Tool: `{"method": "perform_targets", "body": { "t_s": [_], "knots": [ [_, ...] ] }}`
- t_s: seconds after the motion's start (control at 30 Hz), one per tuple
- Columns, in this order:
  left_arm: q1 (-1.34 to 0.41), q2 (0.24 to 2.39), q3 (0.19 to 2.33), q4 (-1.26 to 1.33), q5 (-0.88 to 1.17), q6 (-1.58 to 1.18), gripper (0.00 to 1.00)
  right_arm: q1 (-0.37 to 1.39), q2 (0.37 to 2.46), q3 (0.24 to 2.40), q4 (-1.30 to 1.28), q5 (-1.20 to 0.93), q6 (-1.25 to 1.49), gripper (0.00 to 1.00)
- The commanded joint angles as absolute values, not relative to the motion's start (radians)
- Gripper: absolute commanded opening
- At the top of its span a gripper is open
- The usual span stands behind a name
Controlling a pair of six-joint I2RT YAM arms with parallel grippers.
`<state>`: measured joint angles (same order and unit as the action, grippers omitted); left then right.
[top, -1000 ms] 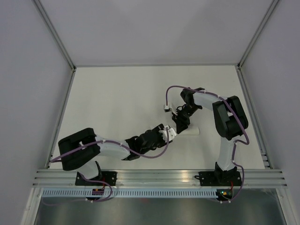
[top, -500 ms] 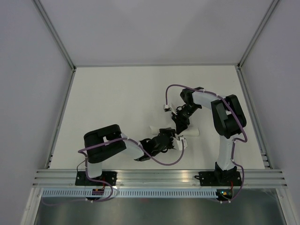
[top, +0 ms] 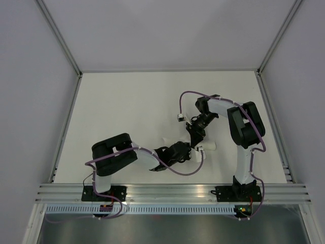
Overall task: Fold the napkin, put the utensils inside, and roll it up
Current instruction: Roll the napkin with the utensil
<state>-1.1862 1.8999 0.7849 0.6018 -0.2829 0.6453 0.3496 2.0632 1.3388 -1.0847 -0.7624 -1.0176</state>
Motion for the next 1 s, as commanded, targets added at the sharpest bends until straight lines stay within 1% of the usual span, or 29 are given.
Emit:
{"method": "perform_targets", "body": {
  "t_s": [0.0,0.03,0.07,0.13,0.17,0.2,0.23,0.37,0.53,0.67,0.83,0.97],
  "knots": [
    [-1.157,1.907,0.836,0.428,-0.166,0.571,0.11,0.356,2.152,1.289,-1.005,-0.603,-1.077,0.23],
    [-1.154,1.902,0.841,0.417,-0.149,0.563,0.08,0.356,2.151,1.287,-1.002,-0.604,-1.075,0.25],
    [-1.151,1.896,0.845,0.408,-0.123,0.554,0.03,0.354,2.145,1.285,-0.997,-0.607,-1.071,0.32],
    [-1.143,1.888,0.850,0.365,-0.089,0.543,0.02,0.351,2.135,1.284,-0.992,-0.615,-1.063,0.43],
    [-1.140,1.884,0.854,0.348,-0.056,0.531,0.02,0.345,2.122,1.284,-0.992,-0.623,-1.060,0.54],
    [-1.134,1.879,0.857,0.335,-0.042,0.526,0.02,0.342,2.111,1.284,-0.996,-0.638,-1.061,0.59],
    [-1.132,1.879,0.859,0.318,-0.034,0.523,0.02,0.339,2.103,1.285,-1.000,-0.646,-1.063,0.68],
    [-1.129,1.882,0.868,0.282,-0.012,0.520,0.02,0.315,2.050,1.304,-1.034,-0.683,-1.075,0.78],
    [-1.124,1.881,0.870,0.276,-0.011,0.515,0.02,0.281,2.022,1.344,-1.065,-0.712,-1.071,0.79],
    [-1.120,1.882,0.880,0.249,-0.005,0.505,0.02,0.229,1.981,1.353,-1.042,-0.758,-1.046,0.81],
    [-1.103,1.879,0.910,0.201,0.069,0.477,0.02,0.137,1.910,1.362,-1.023,-0.844,-1.022,0.81],
    [-1.065,1.888,0.949,0.126,0.144,0.446,0.02,0.045,1.844,1.356,-0.990,-0.966,-0.999,0.81]
  ]
}}
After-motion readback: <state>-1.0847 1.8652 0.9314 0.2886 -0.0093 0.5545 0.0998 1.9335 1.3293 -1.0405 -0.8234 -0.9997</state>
